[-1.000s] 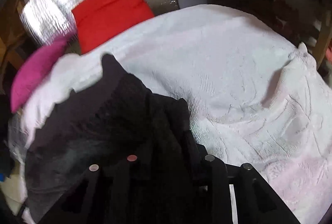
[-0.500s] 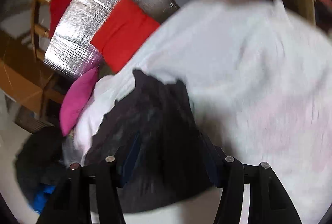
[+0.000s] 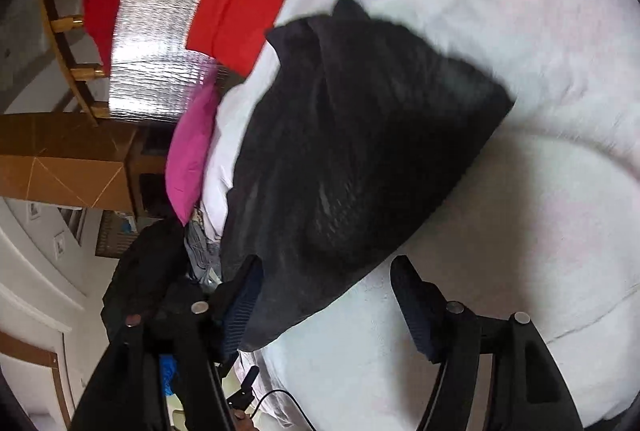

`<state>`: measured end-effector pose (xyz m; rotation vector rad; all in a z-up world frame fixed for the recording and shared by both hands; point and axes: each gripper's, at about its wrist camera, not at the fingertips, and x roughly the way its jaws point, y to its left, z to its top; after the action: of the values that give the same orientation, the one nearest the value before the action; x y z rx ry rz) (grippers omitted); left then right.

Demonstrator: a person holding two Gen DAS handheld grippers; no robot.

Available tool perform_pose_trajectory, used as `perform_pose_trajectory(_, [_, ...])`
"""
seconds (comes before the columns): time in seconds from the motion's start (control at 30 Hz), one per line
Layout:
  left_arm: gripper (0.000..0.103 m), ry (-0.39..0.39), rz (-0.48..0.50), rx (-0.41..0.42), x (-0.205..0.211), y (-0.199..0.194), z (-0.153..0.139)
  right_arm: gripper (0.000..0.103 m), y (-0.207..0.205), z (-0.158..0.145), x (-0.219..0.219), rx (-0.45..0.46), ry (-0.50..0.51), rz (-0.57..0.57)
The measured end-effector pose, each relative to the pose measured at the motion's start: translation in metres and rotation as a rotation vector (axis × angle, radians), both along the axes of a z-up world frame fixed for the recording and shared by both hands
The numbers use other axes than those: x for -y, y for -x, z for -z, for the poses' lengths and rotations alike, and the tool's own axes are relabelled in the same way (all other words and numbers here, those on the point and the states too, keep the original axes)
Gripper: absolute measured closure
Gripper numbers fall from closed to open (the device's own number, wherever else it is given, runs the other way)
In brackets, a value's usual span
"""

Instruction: Fold large clothes

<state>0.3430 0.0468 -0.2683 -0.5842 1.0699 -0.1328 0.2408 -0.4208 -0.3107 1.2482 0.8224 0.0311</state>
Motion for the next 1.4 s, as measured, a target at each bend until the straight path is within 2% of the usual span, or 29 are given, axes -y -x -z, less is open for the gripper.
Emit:
perform_pose_trajectory(0.13, [0.017, 0.064, -0.052, 0.007, 0.000, -0.009, 0.006, 0.032, -0.015, 0.013, -0.006, -0.018, 0.002, 0.037])
perform_pose_trajectory(0.27, [0.017, 0.110, -0.139, 0.024, -0.005, -0.023, 0.011, 0.031, -0.031, 0.027, -0.001, -0.007, -0.068, 0.122])
perform_pose_trajectory(0.4, [0.018, 0.156, -0.186, 0.042, -0.007, -0.038, 0.015, 0.031, -0.046, 0.022, 0.000, 0.028, -0.025, 0.176])
perform_pose_trajectory(0.43, [0.023, 0.153, -0.190, 0.047, -0.006, -0.041, 0.016, 0.032, -0.049, 0.021, -0.001, 0.029, 0.001, 0.179])
perform_pose_trajectory(0.47, [0.042, 0.143, -0.194, 0.053, -0.006, -0.041, 0.016, 0.033, -0.051, 0.019, -0.003, 0.033, 0.032, 0.183])
perform_pose_trajectory(0.53, [0.053, 0.110, -0.180, 0.074, -0.002, -0.043, 0.016, 0.044, -0.051, 0.013, -0.008, 0.029, 0.097, 0.182])
perform_pose_trajectory(0.57, [0.059, 0.109, -0.176, 0.085, 0.000, -0.043, 0.016, 0.053, -0.050, 0.010, -0.008, 0.029, 0.133, 0.173])
perform_pose_trajectory(0.63, [0.064, 0.085, -0.157, 0.118, 0.004, -0.042, 0.009, 0.062, -0.051, 0.000, -0.013, 0.038, 0.198, 0.155])
perform_pose_trajectory(0.7, [0.066, 0.059, -0.146, 0.137, 0.007, -0.041, 0.005, 0.065, -0.053, -0.012, -0.019, 0.052, 0.252, 0.140])
perform_pose_trajectory(0.77, [0.068, 0.066, -0.151, 0.141, 0.005, -0.035, 0.003, 0.066, -0.050, -0.023, -0.022, 0.071, 0.290, 0.131])
perform_pose_trajectory(0.93, [0.069, 0.045, -0.143, 0.159, 0.001, -0.016, -0.004, 0.068, -0.038, -0.042, -0.029, 0.093, 0.369, 0.092])
perform_pose_trajectory(1.03, [0.069, 0.044, -0.137, 0.155, -0.006, -0.003, -0.006, 0.068, -0.026, -0.042, -0.027, 0.082, 0.365, 0.074])
perform_pose_trajectory(1.2, [0.069, 0.051, -0.152, 0.162, -0.014, 0.042, -0.003, 0.068, 0.014, -0.037, -0.024, 0.101, 0.365, 0.072])
perform_pose_trajectory(1.27, [0.065, 0.042, -0.161, 0.153, -0.013, 0.045, 0.001, 0.067, 0.024, -0.029, -0.019, 0.093, 0.338, 0.068])
perform_pose_trajectory(1.3, [0.062, 0.018, -0.158, 0.137, -0.011, 0.041, 0.006, 0.063, 0.023, -0.022, -0.016, 0.074, 0.313, 0.055])
perform_pose_trajectory(1.33, [0.053, 0.001, -0.151, 0.118, -0.010, 0.038, 0.008, 0.060, 0.026, -0.013, -0.009, 0.052, 0.275, 0.045])
perform_pose_trajectory(1.37, [0.044, -0.003, -0.153, 0.083, -0.013, 0.034, 0.012, 0.047, 0.025, -0.005, -0.003, 0.027, 0.223, 0.046])
perform_pose_trajectory(1.4, [0.043, 0.026, -0.155, 0.068, -0.019, 0.033, 0.013, 0.044, 0.027, 0.000, 0.003, -0.004, 0.187, 0.054])
